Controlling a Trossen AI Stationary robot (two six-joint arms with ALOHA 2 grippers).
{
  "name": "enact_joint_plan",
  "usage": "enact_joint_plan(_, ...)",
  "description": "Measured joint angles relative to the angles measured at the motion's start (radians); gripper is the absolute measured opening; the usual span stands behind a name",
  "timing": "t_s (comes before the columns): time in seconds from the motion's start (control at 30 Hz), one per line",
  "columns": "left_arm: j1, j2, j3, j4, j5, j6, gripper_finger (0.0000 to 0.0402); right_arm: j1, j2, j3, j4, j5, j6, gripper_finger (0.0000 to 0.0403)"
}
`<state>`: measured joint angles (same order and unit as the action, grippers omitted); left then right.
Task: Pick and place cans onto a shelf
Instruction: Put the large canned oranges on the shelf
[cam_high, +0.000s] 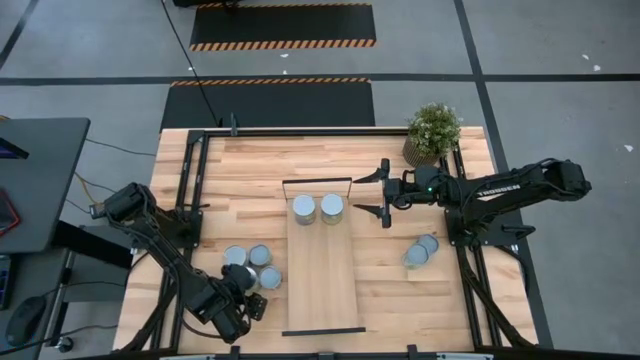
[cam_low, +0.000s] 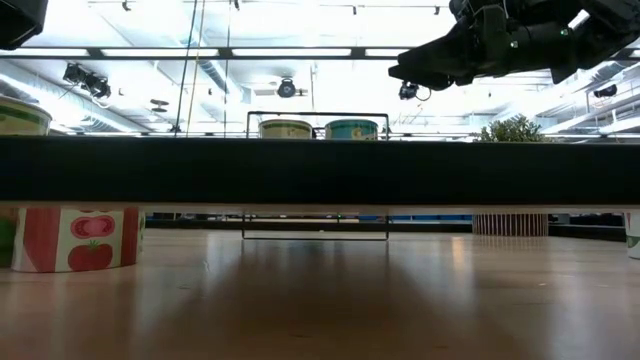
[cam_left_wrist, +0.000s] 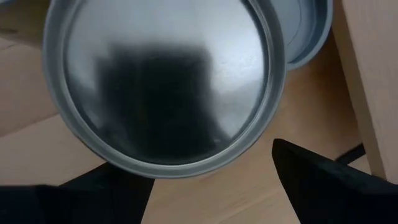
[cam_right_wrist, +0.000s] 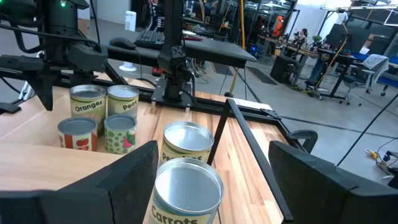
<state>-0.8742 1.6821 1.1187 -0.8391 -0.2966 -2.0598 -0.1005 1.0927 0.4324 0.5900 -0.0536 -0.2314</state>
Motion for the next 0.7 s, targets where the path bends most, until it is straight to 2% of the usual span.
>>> enact_joint_plan(0.2,0.000,0.000,0.000,0.003,0.014,0.000,0.0393,0.000,0.000,0.000,0.000,0.000,0.000,0.0313)
enact_joint_plan(0.3,0.000,0.000,0.000,-0.013,0.015,-0.011,0.0389,0.000,0.000,0.000,0.000,0.000,0.000,0.0313)
enact_joint_plan(0.57,0.000,0.000,0.000,-0.026,0.016,-0.167,0.0391,0.000,0.000,0.000,0.000,0.000,0.000,0.0313)
enact_joint_plan(0.7,0.004,0.000,0.000,-0.025,0.015,-0.185,0.0391,0.000,0.000,0.000,0.000,0.000,0.000,0.0313)
